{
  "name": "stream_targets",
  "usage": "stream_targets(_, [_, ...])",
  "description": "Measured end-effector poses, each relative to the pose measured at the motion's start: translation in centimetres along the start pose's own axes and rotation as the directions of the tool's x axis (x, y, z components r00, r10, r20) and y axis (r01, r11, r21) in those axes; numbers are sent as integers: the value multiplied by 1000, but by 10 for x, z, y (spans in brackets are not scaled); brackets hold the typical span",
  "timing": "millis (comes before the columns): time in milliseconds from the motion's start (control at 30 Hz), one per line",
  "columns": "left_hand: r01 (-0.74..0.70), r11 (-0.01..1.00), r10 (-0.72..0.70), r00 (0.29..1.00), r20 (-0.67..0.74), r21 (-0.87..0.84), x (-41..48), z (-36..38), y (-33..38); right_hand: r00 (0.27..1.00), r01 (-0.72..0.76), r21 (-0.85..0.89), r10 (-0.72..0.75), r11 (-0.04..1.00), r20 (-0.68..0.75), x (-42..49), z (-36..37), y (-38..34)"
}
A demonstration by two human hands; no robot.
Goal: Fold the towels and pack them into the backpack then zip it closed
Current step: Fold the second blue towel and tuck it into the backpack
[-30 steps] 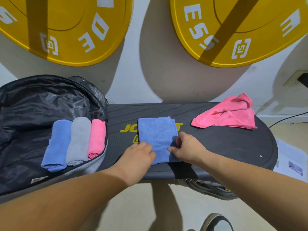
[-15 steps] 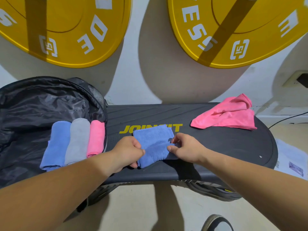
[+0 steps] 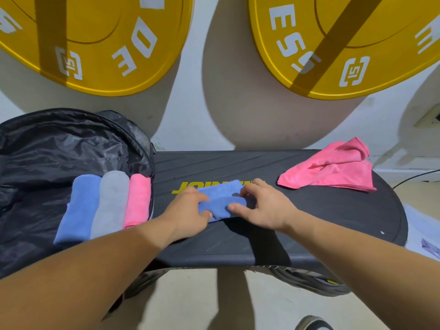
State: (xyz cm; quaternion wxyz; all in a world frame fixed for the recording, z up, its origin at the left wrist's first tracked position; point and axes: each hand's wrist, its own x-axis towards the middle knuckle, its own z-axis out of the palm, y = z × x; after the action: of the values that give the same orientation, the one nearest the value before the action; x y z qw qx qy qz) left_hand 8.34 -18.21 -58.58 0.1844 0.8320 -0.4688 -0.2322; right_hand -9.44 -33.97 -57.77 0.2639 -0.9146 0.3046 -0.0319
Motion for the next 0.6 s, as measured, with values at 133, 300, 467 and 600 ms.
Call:
stream_targets(133, [211,917,-221,975,10,-339,6,-6,9,992,-108,180,94,978,85,12,-7,7])
stream_targets(300, [276,901,-283,959,28,-335,6,-8,4,925,-375,279,337,884,177,16,-9,-2])
stream_targets(467, [-269,940,292,952,-88,211,-8,-11,12,887,-447,198,403,872,228,17,-8,-11])
stream_targets(600, [-247,866,228,969,97,434,-16,-3,29,876,-471,139,444,871,188,16,-9,-13])
